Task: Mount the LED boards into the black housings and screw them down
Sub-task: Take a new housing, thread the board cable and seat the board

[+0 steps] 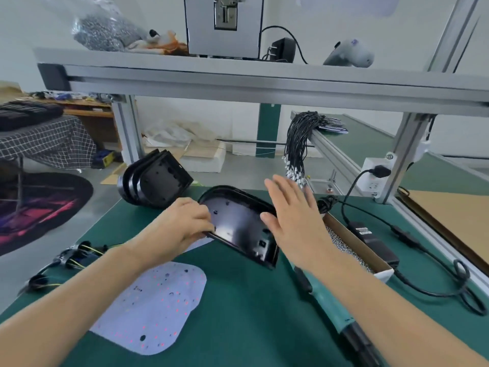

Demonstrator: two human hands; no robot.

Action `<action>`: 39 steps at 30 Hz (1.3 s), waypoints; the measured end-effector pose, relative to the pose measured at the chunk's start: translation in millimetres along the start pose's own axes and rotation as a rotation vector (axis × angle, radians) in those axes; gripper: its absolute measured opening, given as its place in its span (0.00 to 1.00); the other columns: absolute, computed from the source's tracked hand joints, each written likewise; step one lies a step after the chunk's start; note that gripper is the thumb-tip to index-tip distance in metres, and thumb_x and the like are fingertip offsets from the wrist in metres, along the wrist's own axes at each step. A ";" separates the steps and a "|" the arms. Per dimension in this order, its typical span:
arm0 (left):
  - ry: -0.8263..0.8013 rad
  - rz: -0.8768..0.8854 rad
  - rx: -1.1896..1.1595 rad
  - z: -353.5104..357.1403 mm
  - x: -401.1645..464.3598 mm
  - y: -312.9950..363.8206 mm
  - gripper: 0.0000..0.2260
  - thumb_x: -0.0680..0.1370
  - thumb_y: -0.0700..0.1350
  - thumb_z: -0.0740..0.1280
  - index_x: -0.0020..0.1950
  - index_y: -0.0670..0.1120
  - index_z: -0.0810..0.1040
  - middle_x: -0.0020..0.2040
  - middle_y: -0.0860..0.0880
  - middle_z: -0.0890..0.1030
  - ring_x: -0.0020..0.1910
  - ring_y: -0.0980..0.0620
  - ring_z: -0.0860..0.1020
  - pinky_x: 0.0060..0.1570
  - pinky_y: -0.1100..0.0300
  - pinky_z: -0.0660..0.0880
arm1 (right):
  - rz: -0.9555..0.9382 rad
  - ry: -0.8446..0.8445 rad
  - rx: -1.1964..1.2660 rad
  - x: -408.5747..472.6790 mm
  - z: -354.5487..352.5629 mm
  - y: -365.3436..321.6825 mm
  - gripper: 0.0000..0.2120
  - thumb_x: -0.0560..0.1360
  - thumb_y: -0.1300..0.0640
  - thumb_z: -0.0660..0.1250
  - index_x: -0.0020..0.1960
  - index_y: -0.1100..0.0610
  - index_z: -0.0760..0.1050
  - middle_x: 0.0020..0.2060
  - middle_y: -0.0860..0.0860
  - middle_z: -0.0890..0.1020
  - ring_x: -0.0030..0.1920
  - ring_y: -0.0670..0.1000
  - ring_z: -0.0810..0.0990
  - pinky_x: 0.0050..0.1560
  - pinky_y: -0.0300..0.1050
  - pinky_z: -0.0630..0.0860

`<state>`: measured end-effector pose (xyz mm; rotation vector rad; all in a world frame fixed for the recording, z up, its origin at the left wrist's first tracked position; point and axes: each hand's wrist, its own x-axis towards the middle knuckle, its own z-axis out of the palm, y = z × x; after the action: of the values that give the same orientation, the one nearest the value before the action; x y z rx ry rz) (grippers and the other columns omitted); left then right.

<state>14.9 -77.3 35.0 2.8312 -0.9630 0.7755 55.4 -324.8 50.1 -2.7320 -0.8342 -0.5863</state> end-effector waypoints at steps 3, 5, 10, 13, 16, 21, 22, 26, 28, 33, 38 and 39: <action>-0.133 0.096 -0.111 -13.7 -22.9 31.8 0.12 0.80 0.40 0.60 0.45 0.42 0.83 0.43 0.46 0.79 0.42 0.46 0.78 0.44 0.54 0.75 | -0.007 -0.306 0.176 4.4 5.6 -10.6 0.29 0.82 0.50 0.57 0.78 0.51 0.49 0.72 0.54 0.65 0.70 0.55 0.65 0.68 0.50 0.63; -0.109 0.035 -0.177 -13.4 -38.6 42.6 0.08 0.78 0.37 0.63 0.47 0.41 0.83 0.50 0.45 0.80 0.49 0.46 0.79 0.47 0.53 0.76 | 0.023 -0.453 0.229 -3.3 17.8 -20.5 0.26 0.81 0.54 0.59 0.76 0.49 0.54 0.63 0.58 0.75 0.59 0.59 0.75 0.58 0.51 0.72; -0.063 -0.480 -0.222 -31.8 -97.1 -4.5 0.22 0.72 0.31 0.69 0.64 0.46 0.77 0.67 0.51 0.72 0.68 0.51 0.68 0.67 0.60 0.60 | 0.150 -0.503 0.073 -23.5 34.6 -27.4 0.15 0.78 0.61 0.58 0.64 0.56 0.67 0.54 0.60 0.78 0.53 0.61 0.78 0.49 0.51 0.75; -0.453 -0.547 -0.001 -38.2 -137.9 -32.4 0.25 0.71 0.32 0.65 0.64 0.52 0.77 0.64 0.58 0.75 0.67 0.55 0.69 0.65 0.63 0.58 | 0.184 -0.581 -0.011 -28.3 33.7 -28.5 0.13 0.78 0.60 0.57 0.62 0.58 0.68 0.54 0.58 0.78 0.52 0.59 0.77 0.44 0.47 0.72; -0.521 -0.574 0.085 -34.0 -157.1 -39.8 0.18 0.75 0.43 0.67 0.63 0.59 0.77 0.63 0.64 0.73 0.66 0.60 0.69 0.65 0.63 0.59 | 0.154 -0.514 -0.092 -24.4 26.0 -42.3 0.18 0.79 0.56 0.59 0.68 0.56 0.64 0.63 0.56 0.71 0.61 0.59 0.72 0.51 0.48 0.70; -0.187 -0.510 0.221 -34.2 -164.4 -35.1 0.04 0.72 0.40 0.72 0.40 0.48 0.85 0.44 0.53 0.83 0.38 0.50 0.82 0.37 0.55 0.76 | -0.053 -0.401 0.081 -18.7 16.9 -88.3 0.21 0.78 0.54 0.59 0.70 0.54 0.65 0.67 0.53 0.68 0.66 0.57 0.67 0.63 0.49 0.66; -0.120 -0.476 0.232 -34.2 -165.8 -33.8 0.05 0.71 0.41 0.70 0.37 0.47 0.84 0.40 0.53 0.83 0.35 0.50 0.81 0.37 0.54 0.75 | -0.098 -0.407 0.110 -18.9 17.8 -97.9 0.20 0.78 0.54 0.59 0.70 0.54 0.66 0.66 0.52 0.68 0.65 0.56 0.67 0.63 0.50 0.66; -0.276 -0.602 0.047 -35.5 -163.9 -39.3 0.10 0.70 0.38 0.70 0.48 0.50 0.84 0.49 0.56 0.83 0.50 0.51 0.79 0.56 0.59 0.64 | -0.171 -0.495 0.209 -19.0 25.3 -125.8 0.20 0.79 0.52 0.59 0.70 0.54 0.67 0.65 0.52 0.69 0.65 0.56 0.67 0.64 0.50 0.66; -0.311 -0.648 -0.017 -33.0 -165.1 -43.6 0.09 0.72 0.41 0.73 0.50 0.51 0.84 0.48 0.56 0.84 0.49 0.49 0.80 0.53 0.61 0.65 | -0.152 -0.548 0.232 -18.3 31.2 -133.8 0.22 0.79 0.50 0.61 0.70 0.56 0.67 0.66 0.53 0.68 0.66 0.56 0.67 0.64 0.50 0.66; -0.021 -0.615 -0.027 -40.9 -159.2 -38.9 0.05 0.72 0.39 0.74 0.45 0.48 0.85 0.48 0.57 0.82 0.48 0.56 0.79 0.63 0.54 0.58 | -0.104 -0.616 0.463 -21.0 45.9 -142.7 0.37 0.75 0.42 0.66 0.76 0.53 0.56 0.73 0.51 0.63 0.72 0.52 0.61 0.69 0.50 0.63; 0.207 -0.418 -0.110 -73.3 -119.5 -15.1 0.09 0.76 0.48 0.64 0.47 0.46 0.82 0.45 0.54 0.81 0.45 0.55 0.76 0.59 0.58 0.64 | 0.082 -0.549 1.051 -9.4 38.6 -153.6 0.30 0.76 0.48 0.69 0.74 0.52 0.62 0.65 0.53 0.75 0.62 0.53 0.74 0.61 0.46 0.70; 0.237 -0.408 -0.199 -79.2 -109.3 -9.6 0.08 0.76 0.47 0.65 0.49 0.47 0.82 0.45 0.53 0.80 0.45 0.55 0.76 0.56 0.63 0.66 | 0.100 -0.489 1.189 -4.9 32.9 -153.4 0.20 0.77 0.54 0.67 0.68 0.56 0.70 0.57 0.56 0.79 0.54 0.55 0.78 0.57 0.48 0.73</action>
<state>-88.8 7.6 53.2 2.5601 -0.3854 0.8769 -26.2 -191.8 33.3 -1.7525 -0.7579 0.5090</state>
